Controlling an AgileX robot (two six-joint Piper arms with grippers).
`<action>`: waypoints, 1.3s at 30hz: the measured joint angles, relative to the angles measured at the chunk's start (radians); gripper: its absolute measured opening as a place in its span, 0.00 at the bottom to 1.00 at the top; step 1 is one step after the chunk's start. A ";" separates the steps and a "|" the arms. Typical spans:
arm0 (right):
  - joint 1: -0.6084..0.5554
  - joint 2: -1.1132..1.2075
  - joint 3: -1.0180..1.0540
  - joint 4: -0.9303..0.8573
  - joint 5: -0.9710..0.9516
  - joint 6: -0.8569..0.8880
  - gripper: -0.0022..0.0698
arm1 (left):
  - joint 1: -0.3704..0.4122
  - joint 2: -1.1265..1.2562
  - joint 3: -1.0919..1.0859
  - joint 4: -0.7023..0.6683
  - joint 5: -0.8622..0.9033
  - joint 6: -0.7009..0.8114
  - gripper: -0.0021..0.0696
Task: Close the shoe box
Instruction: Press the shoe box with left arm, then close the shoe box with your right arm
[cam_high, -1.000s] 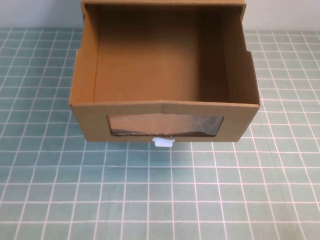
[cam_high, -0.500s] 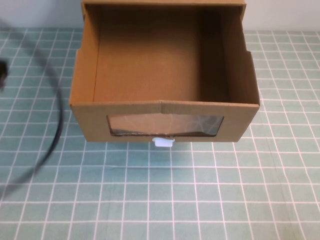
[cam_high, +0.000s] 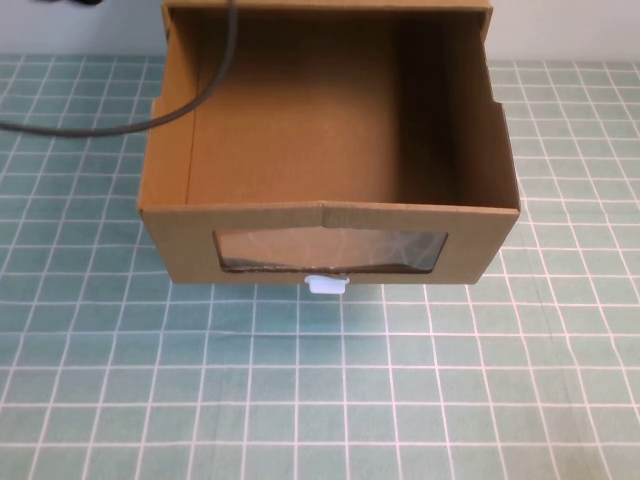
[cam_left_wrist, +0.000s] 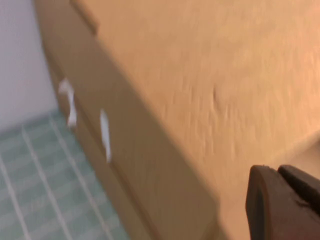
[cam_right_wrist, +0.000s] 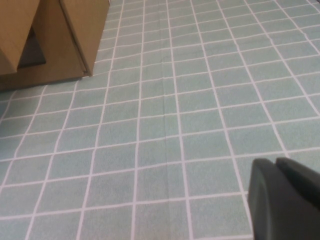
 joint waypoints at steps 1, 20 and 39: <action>0.000 0.000 0.000 0.000 0.000 0.000 0.01 | -0.015 0.028 -0.029 -0.002 -0.018 0.012 0.02; 0.000 0.000 0.000 0.017 -0.002 0.000 0.01 | -0.101 0.275 -0.238 -0.012 -0.096 0.052 0.02; 0.000 0.009 -0.075 0.623 -0.097 0.000 0.01 | -0.101 0.276 -0.240 -0.014 -0.084 0.057 0.02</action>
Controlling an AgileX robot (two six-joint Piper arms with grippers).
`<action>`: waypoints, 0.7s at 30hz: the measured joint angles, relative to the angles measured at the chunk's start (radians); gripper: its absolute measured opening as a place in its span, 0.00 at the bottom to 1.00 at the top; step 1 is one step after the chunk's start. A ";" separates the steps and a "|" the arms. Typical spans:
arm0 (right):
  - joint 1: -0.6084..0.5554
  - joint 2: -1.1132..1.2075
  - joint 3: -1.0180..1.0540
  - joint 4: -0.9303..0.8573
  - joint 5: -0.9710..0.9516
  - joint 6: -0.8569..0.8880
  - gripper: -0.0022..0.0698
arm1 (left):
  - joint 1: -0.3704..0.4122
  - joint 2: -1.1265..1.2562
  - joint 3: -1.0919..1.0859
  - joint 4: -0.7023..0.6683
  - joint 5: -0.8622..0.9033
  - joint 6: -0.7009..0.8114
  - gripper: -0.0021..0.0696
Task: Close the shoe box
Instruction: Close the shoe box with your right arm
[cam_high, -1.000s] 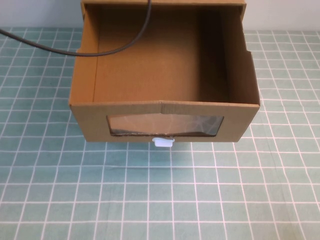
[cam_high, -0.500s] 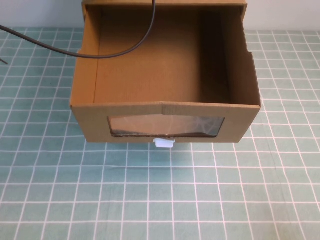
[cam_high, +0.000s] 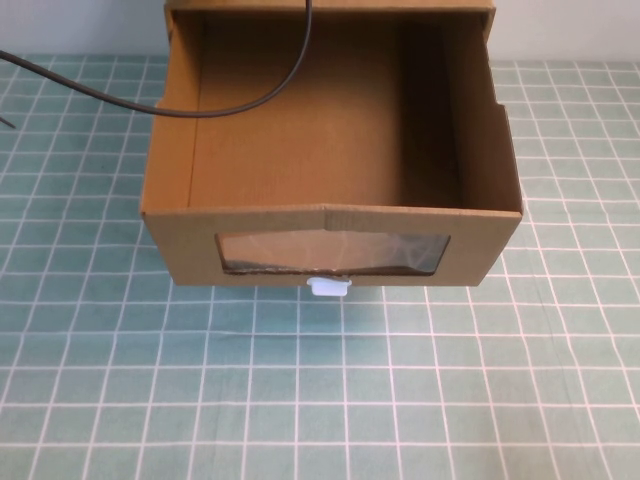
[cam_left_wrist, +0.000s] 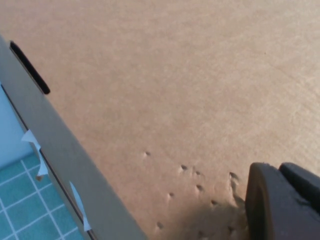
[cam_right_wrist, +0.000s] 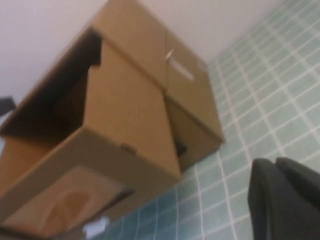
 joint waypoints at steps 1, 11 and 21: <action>0.000 0.024 -0.049 -0.015 0.081 0.000 0.01 | 0.000 0.000 0.000 0.000 0.002 0.000 0.02; 0.000 0.530 -0.573 -0.265 0.727 -0.112 0.01 | 0.000 0.000 0.000 -0.002 0.006 0.000 0.02; 0.165 0.949 -0.839 -0.156 0.746 -0.291 0.01 | 0.000 0.000 0.000 -0.002 0.007 -0.019 0.02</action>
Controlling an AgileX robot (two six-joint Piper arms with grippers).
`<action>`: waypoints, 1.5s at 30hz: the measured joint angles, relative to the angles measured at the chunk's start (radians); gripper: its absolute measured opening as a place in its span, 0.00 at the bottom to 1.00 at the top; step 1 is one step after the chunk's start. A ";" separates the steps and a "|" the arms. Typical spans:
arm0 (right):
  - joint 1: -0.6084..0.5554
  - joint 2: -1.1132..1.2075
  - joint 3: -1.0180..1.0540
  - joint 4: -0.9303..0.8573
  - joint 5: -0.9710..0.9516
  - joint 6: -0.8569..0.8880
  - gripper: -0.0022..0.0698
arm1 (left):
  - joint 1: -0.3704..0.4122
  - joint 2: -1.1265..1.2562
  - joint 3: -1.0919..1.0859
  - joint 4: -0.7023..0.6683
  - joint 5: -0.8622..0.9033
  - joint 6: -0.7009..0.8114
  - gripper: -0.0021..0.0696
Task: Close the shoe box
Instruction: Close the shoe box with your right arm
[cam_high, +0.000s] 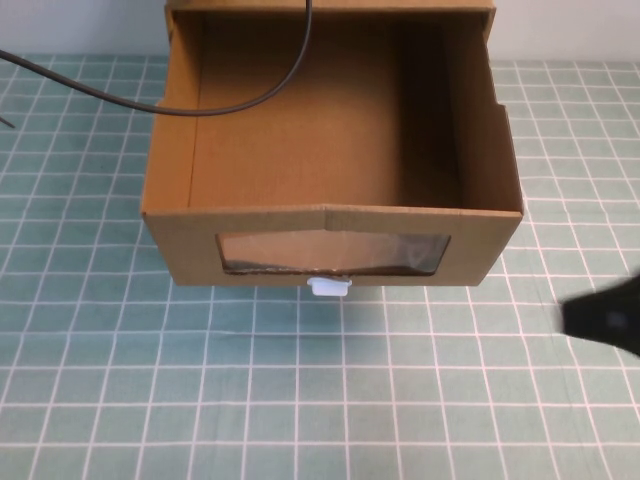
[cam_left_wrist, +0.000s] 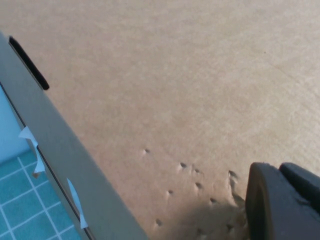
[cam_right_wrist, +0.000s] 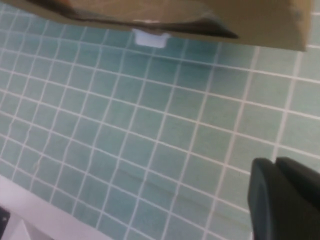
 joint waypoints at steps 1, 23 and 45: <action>0.053 0.026 -0.017 0.000 -0.025 0.008 0.01 | 0.000 0.000 0.000 0.000 0.000 -0.002 0.02; 0.447 0.435 -0.239 -0.186 -0.559 0.185 0.01 | 0.000 0.000 0.000 -0.002 0.013 -0.004 0.02; 0.330 0.728 -0.645 -0.216 -0.544 0.142 0.01 | 0.000 0.000 -0.001 -0.004 0.015 -0.004 0.02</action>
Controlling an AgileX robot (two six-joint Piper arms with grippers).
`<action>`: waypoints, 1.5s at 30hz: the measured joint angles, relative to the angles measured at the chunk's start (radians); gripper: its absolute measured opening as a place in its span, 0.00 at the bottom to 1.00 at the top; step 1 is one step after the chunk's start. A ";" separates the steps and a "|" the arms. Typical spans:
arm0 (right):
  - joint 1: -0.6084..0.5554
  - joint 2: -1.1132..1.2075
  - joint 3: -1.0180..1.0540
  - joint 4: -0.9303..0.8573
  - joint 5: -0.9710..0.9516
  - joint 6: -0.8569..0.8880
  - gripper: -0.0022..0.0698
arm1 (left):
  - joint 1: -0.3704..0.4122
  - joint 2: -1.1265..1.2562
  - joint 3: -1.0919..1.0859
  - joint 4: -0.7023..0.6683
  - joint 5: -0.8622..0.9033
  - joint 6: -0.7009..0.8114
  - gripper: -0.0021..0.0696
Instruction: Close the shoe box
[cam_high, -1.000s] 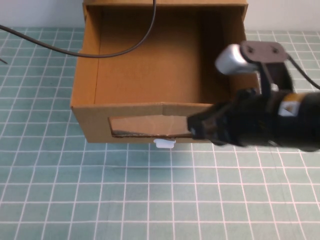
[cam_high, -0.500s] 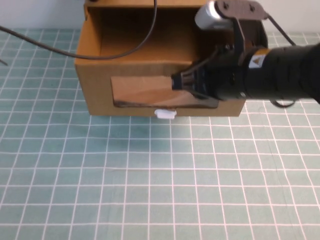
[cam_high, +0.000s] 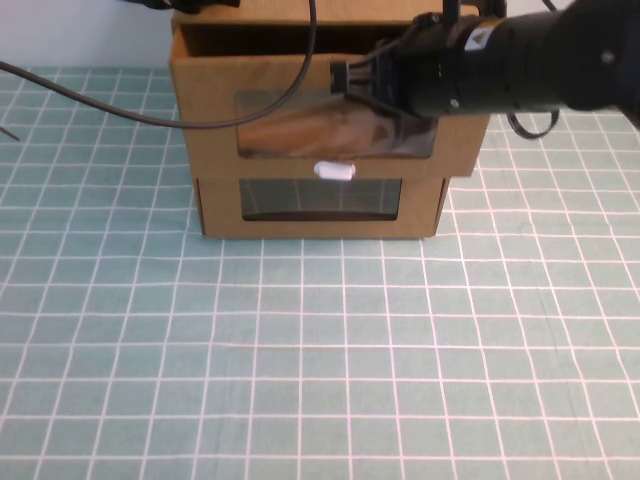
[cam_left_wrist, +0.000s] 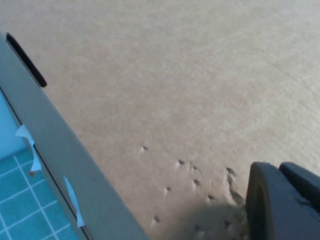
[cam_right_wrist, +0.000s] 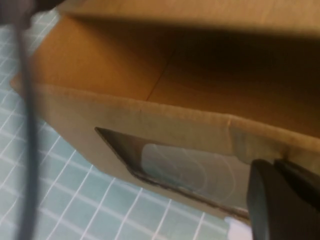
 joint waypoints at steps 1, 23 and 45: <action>-0.004 0.013 -0.015 0.002 0.000 0.000 0.01 | 0.000 0.000 0.000 0.000 0.000 0.000 0.02; -0.015 0.199 -0.174 0.012 -0.118 -0.004 0.01 | 0.000 0.000 -0.002 0.000 -0.002 0.000 0.02; -0.016 -0.391 -0.028 -0.060 0.418 -0.020 0.01 | -0.003 -0.311 0.133 0.026 0.060 -0.011 0.02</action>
